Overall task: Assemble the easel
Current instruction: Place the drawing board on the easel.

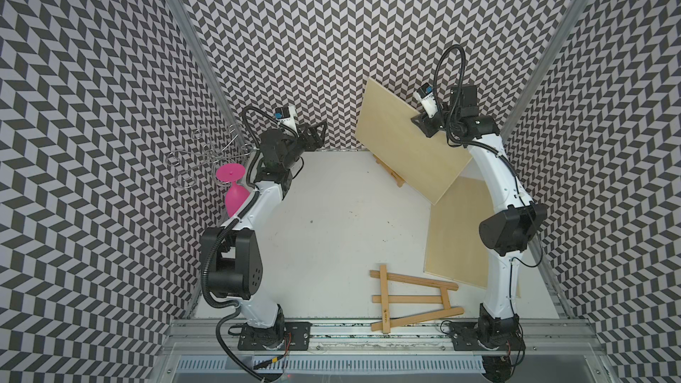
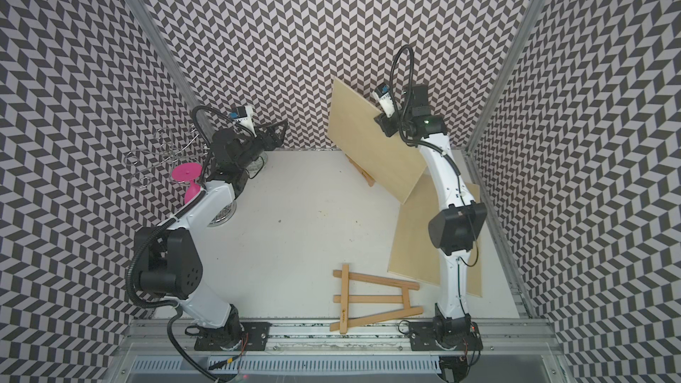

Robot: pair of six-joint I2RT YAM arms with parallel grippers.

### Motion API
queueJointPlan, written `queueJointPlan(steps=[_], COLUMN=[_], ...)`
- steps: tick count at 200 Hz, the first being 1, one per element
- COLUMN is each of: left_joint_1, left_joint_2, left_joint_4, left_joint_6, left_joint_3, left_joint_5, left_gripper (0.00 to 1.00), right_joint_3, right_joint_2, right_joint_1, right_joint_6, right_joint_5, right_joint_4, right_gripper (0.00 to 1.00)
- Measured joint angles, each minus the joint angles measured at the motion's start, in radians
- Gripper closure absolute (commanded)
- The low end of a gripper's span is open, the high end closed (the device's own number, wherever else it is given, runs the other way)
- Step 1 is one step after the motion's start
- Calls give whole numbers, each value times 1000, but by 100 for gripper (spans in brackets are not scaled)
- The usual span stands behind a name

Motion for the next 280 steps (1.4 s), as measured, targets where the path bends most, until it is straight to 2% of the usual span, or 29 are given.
queueJointPlan(steps=[106,149,165,189,208,280], left_joint_1=[0,0,0,0,0,12], left_joint_2=[0,0,0,0,0,0], left_joint_4=[-3,-3,-3,-3,-2,5], left_joint_6=[0,0,0,0,-1,-6], left_joint_3=[-13,-31,-45,-48,-50,-106], left_joint_5=[0,0,0,0,0,5], left_gripper=[16,16,16,16,16,16], right_joint_3=[-18,-16,-17,-27,-53,-70], right_joint_2=[-3,-10,-12,-18,-35,-50], right_joint_1=[16,72,83,85,85,84], right_joint_6=[96,135,161,191,217,298], right_joint_5=[97,141,136,112,90,19], right_joint_4=[43,45,46,54,62,48], right_gripper=[61,73,74,81,91,100])
